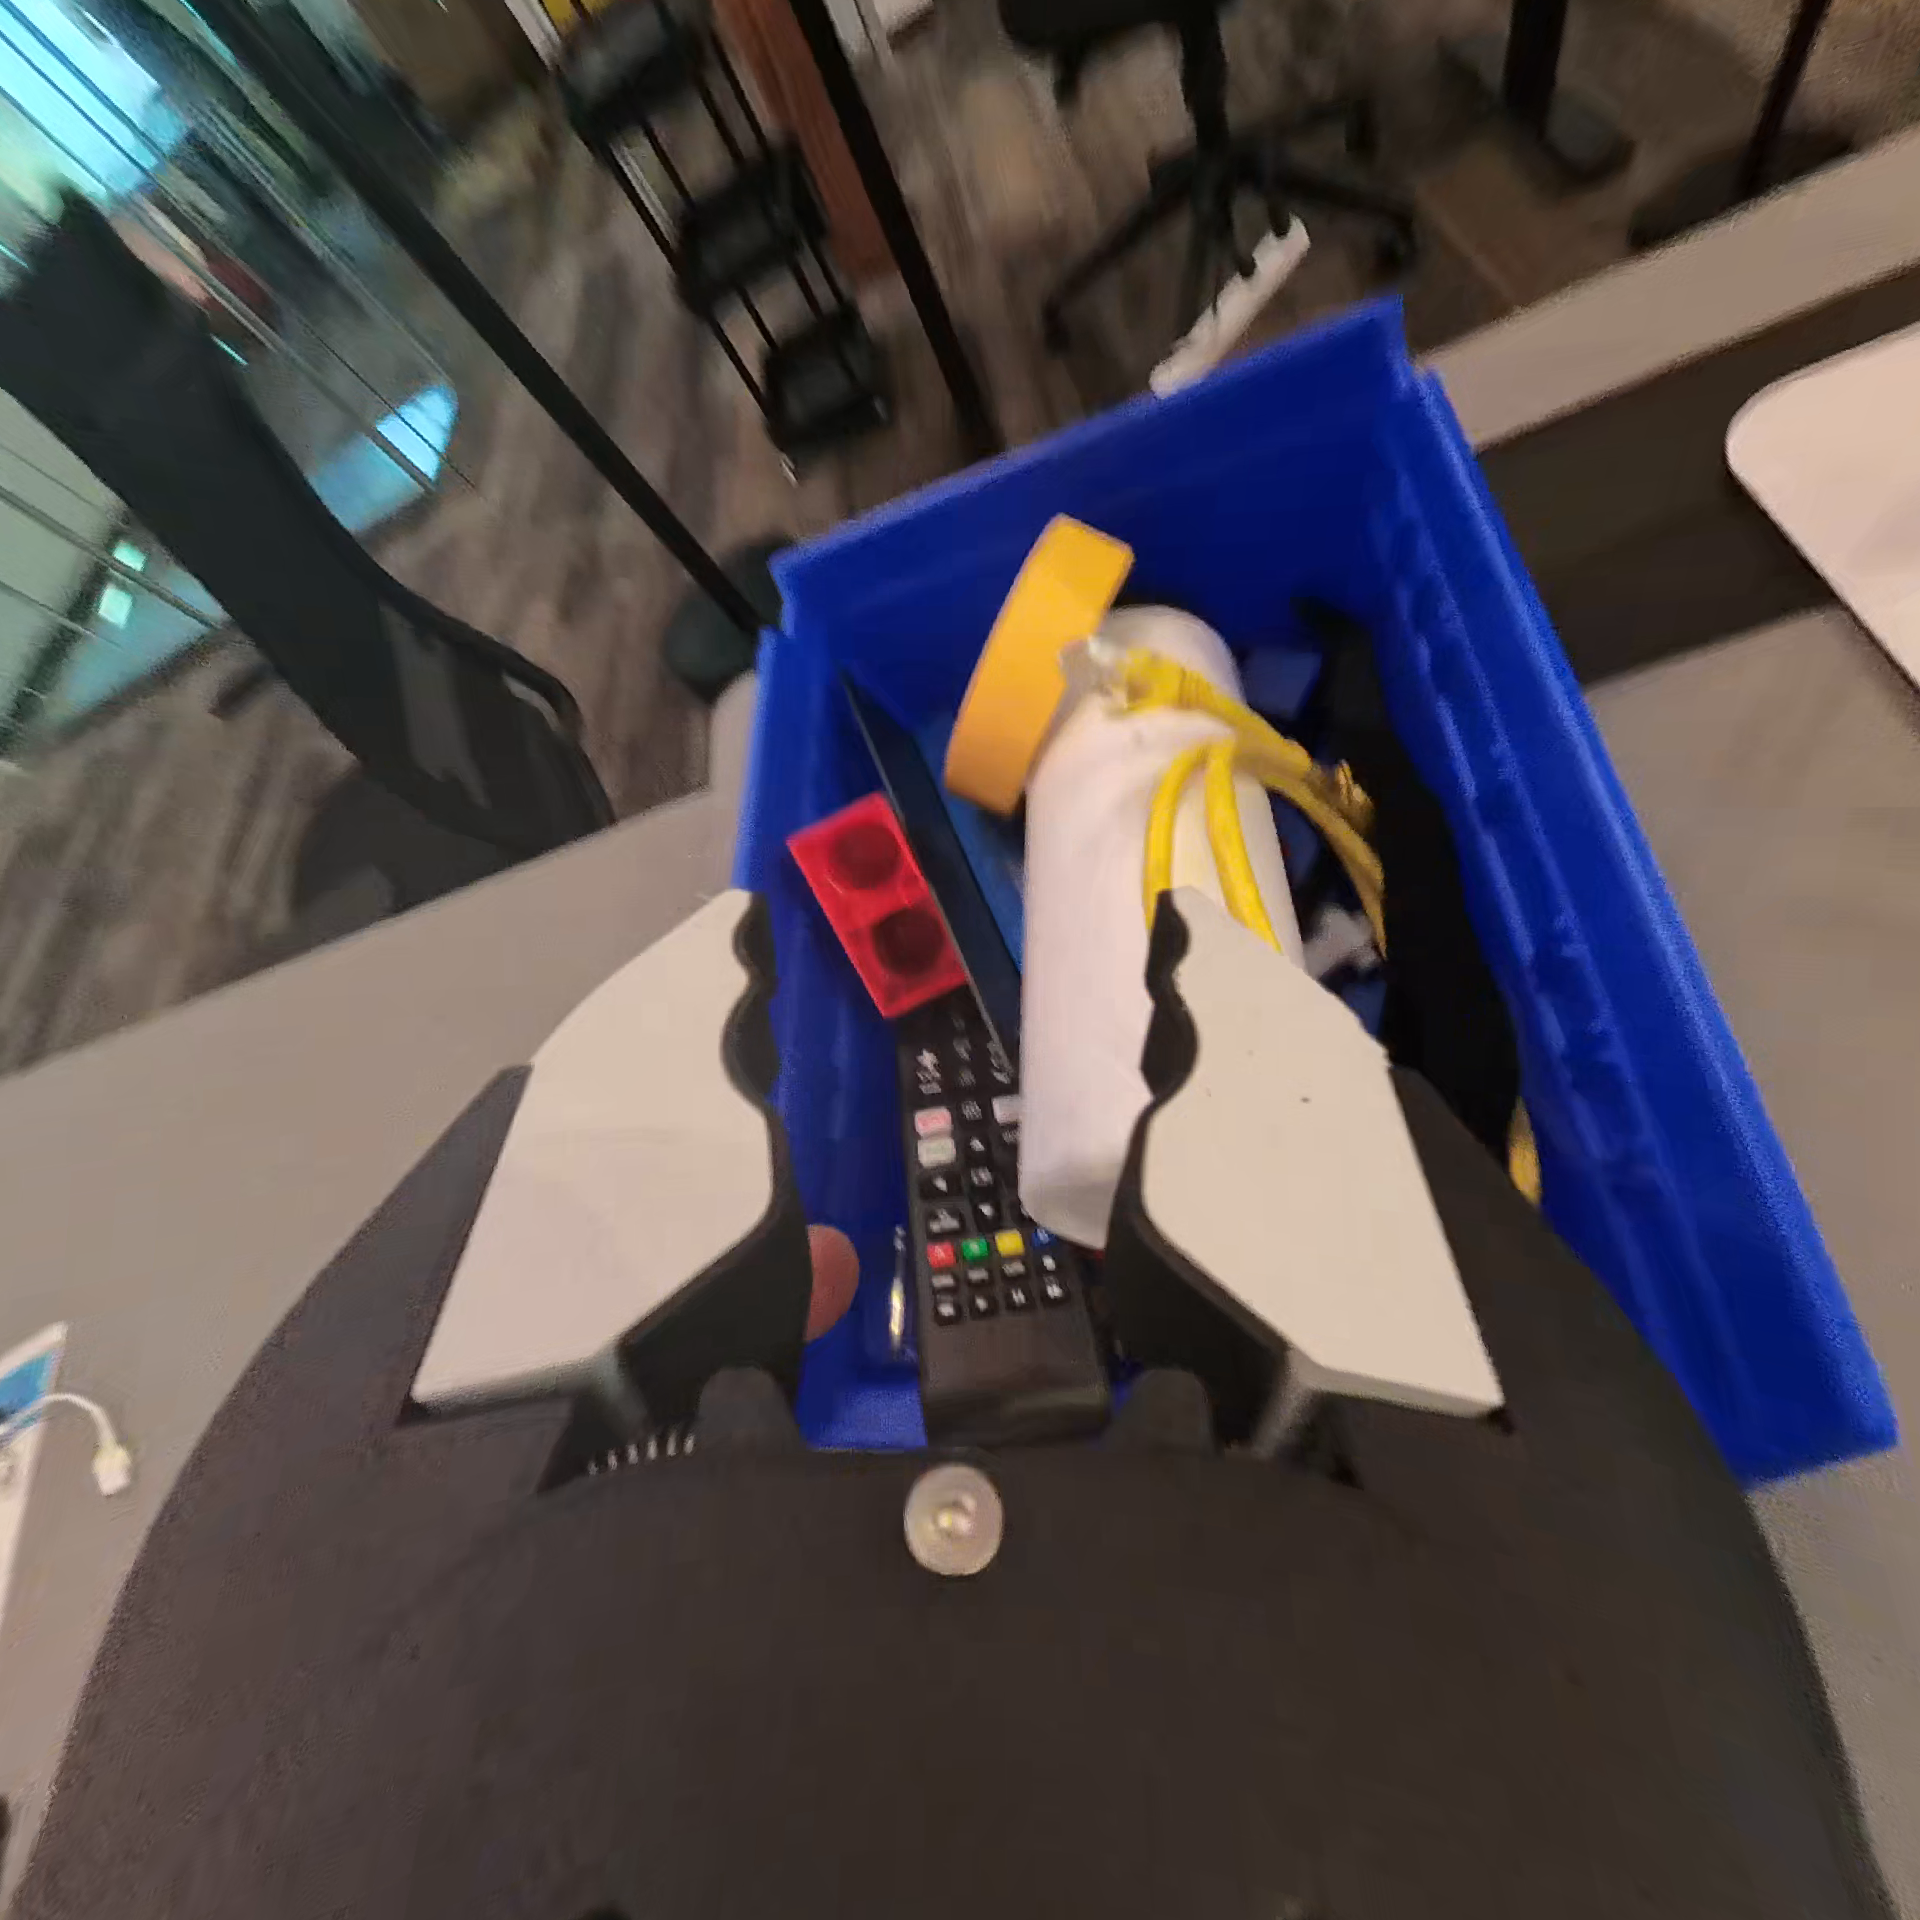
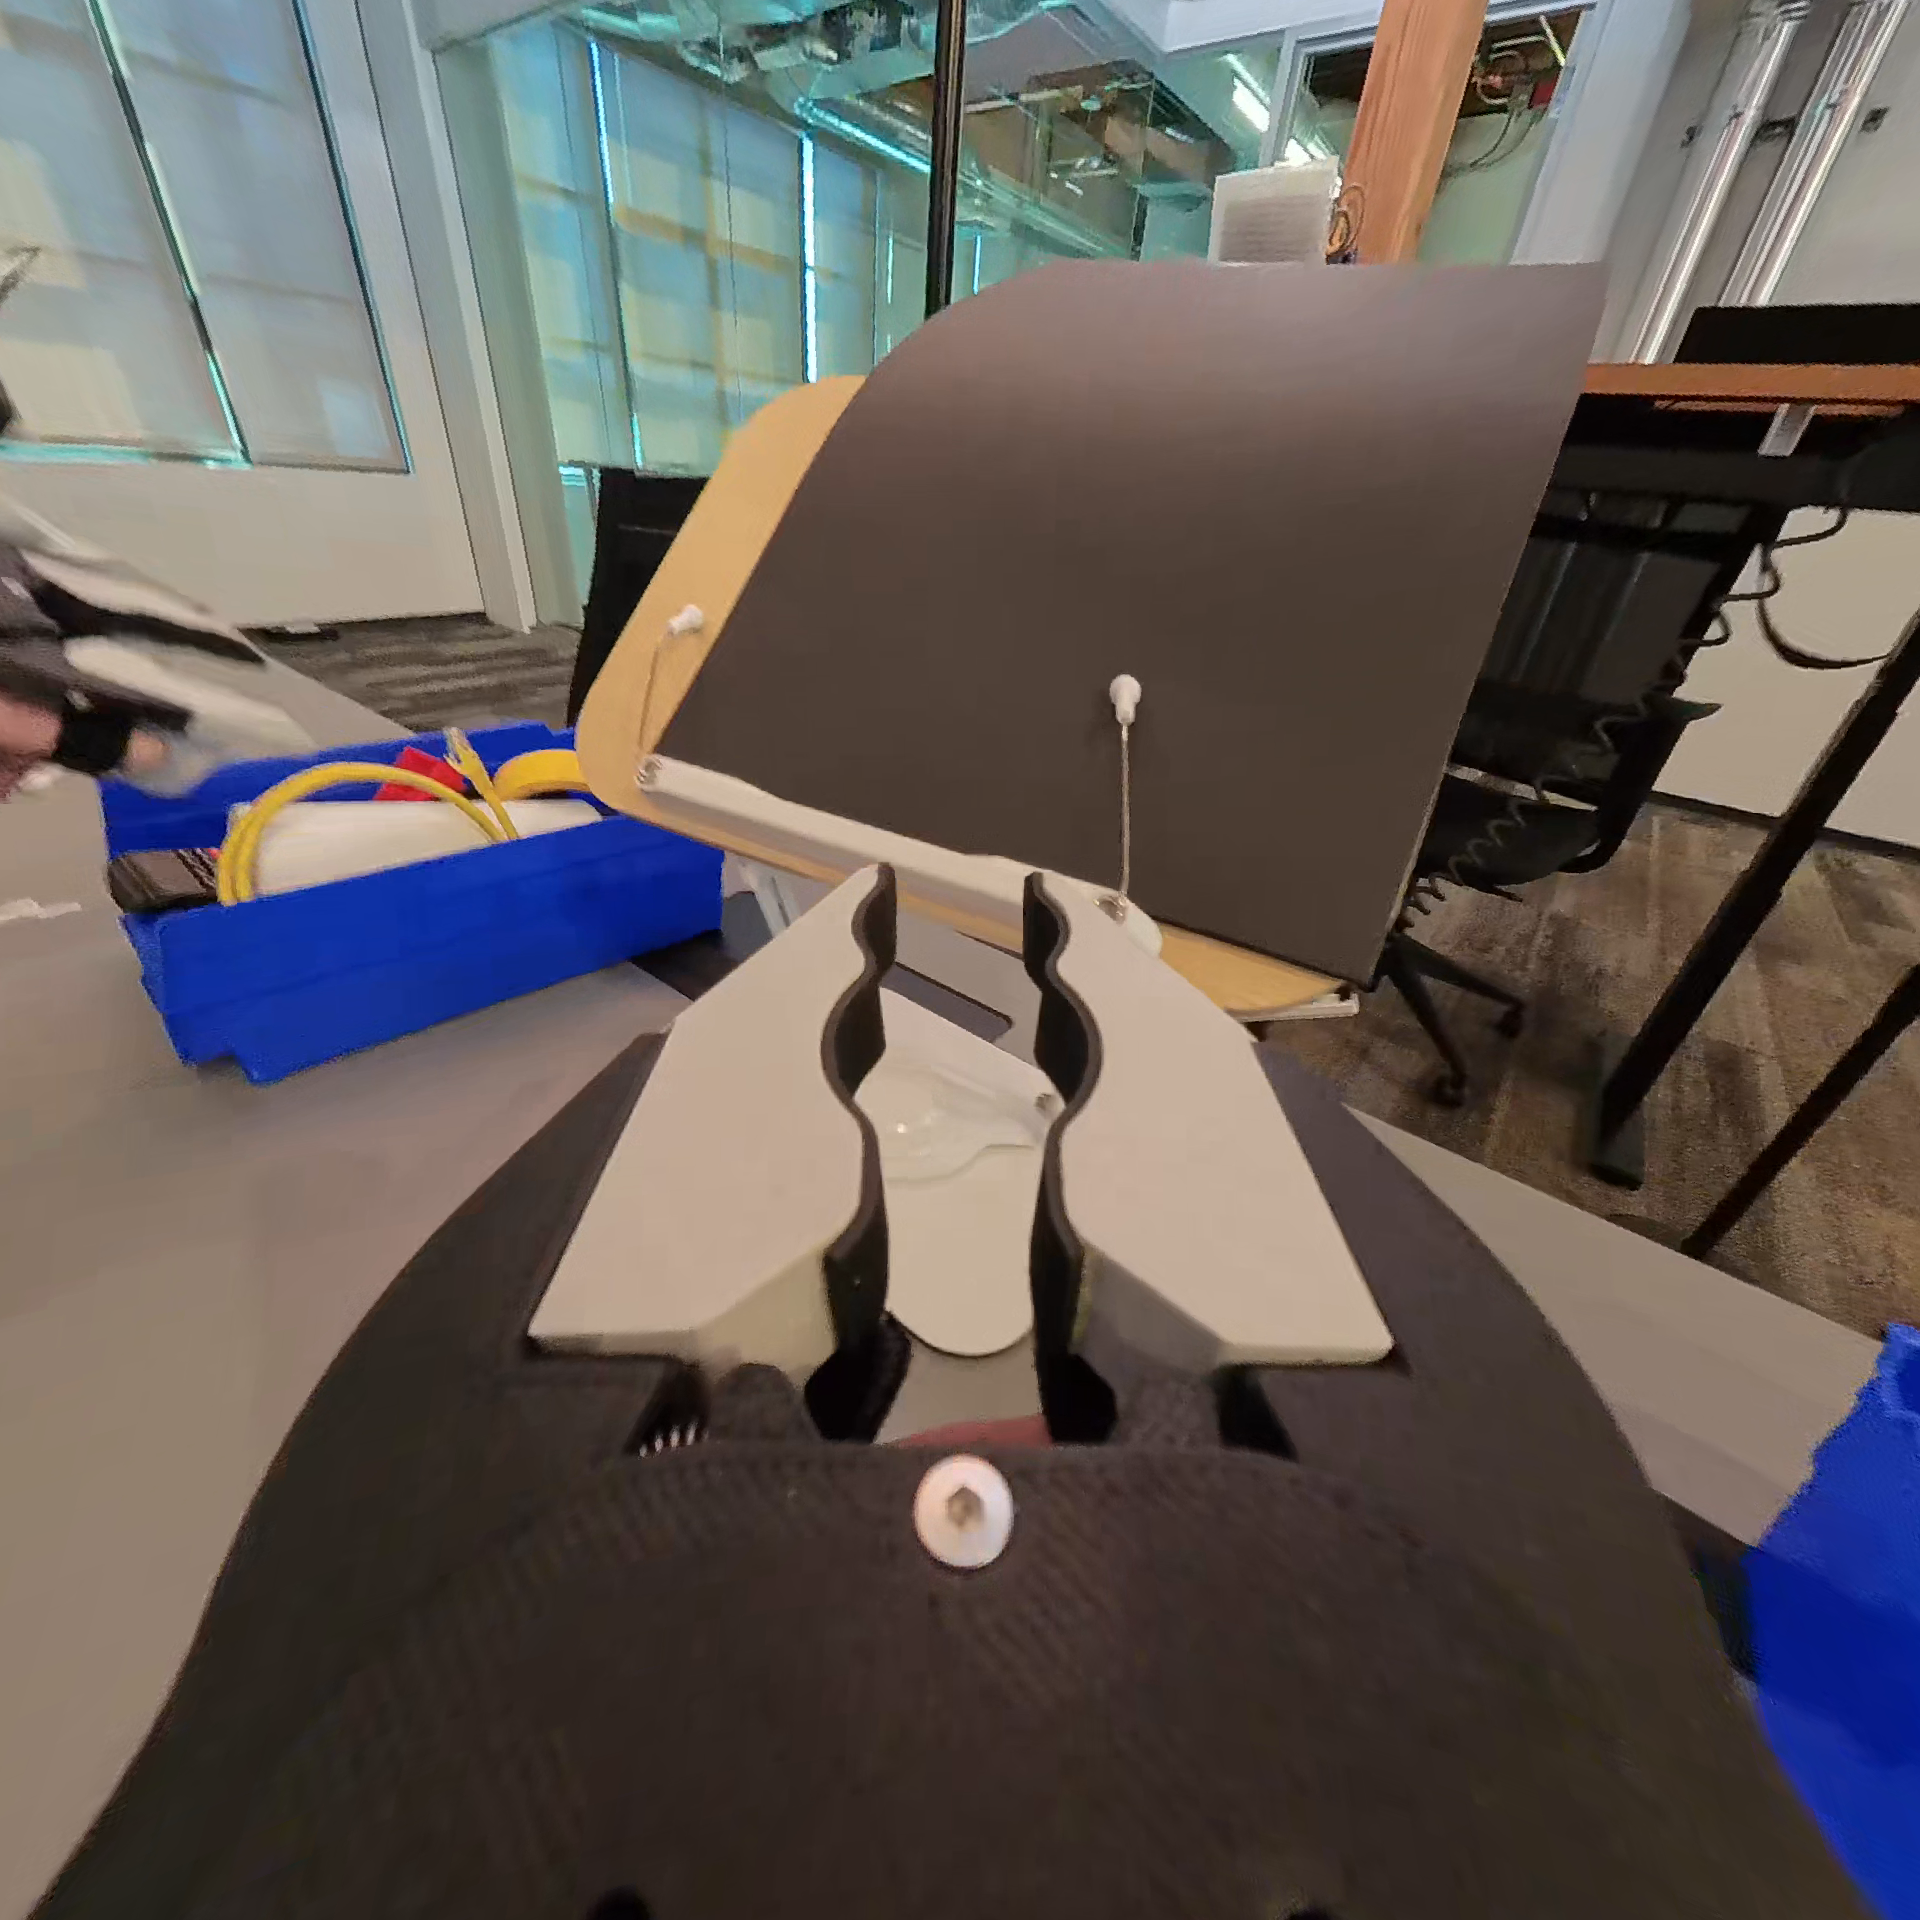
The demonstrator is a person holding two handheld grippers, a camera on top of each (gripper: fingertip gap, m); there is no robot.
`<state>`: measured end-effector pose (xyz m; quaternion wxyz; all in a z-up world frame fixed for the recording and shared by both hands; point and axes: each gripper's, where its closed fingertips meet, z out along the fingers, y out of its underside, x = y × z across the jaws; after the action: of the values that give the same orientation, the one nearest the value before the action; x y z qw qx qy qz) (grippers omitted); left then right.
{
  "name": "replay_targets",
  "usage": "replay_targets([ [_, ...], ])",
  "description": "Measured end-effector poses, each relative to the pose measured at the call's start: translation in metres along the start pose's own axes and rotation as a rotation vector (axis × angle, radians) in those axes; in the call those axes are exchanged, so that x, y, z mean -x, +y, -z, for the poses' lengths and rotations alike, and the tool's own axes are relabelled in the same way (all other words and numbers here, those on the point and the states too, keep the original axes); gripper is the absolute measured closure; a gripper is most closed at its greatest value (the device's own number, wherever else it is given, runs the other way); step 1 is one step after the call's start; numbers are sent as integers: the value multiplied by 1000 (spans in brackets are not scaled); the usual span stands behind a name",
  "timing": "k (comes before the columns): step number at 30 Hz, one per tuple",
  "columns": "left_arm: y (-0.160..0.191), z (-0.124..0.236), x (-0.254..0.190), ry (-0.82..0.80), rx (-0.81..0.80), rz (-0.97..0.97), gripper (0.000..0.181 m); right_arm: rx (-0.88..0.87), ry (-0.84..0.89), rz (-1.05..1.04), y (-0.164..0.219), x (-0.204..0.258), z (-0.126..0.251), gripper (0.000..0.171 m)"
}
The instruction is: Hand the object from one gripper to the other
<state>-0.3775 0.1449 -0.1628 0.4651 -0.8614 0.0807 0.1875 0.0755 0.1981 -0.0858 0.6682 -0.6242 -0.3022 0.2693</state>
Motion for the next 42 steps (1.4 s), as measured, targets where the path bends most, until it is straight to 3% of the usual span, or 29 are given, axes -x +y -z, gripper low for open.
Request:
replay_targets([
  [8,29,-4,-11,123,97,86,101,-31,-14,-36,-18,16,-4,149],
  [12,37,5,3,184,43,233,121,-20,-13,-20,-16,17,-4,149],
  [14,44,3,17,138,38,276,134,-10,-17,-19,-12,18,-6,149],
  [16,40,6,21,159,-11,335,134,2,-21,-13,-8,20,-7,149],
  [19,54,-1,9,156,88,228,120,14,-33,-21,-3,23,-11,149],
  [20,52,-4,-4,215,87,242,122,20,-36,-19,-1,24,-12,149],
  [26,49,-7,-52,399,132,185,89,42,-39,-19,6,24,-14,149],
  [30,69,-23,-74,331,288,20,76,56,-33,-14,10,22,-15,149],
  [32,79,-33,-76,246,364,-70,75,63,-32,-14,13,21,-15,149],
  [33,75,-35,-76,230,350,-66,84,65,-32,-14,13,21,-15,149],
  [42,55,-29,-73,255,239,2,88,75,-35,-25,18,18,-16,151],
])
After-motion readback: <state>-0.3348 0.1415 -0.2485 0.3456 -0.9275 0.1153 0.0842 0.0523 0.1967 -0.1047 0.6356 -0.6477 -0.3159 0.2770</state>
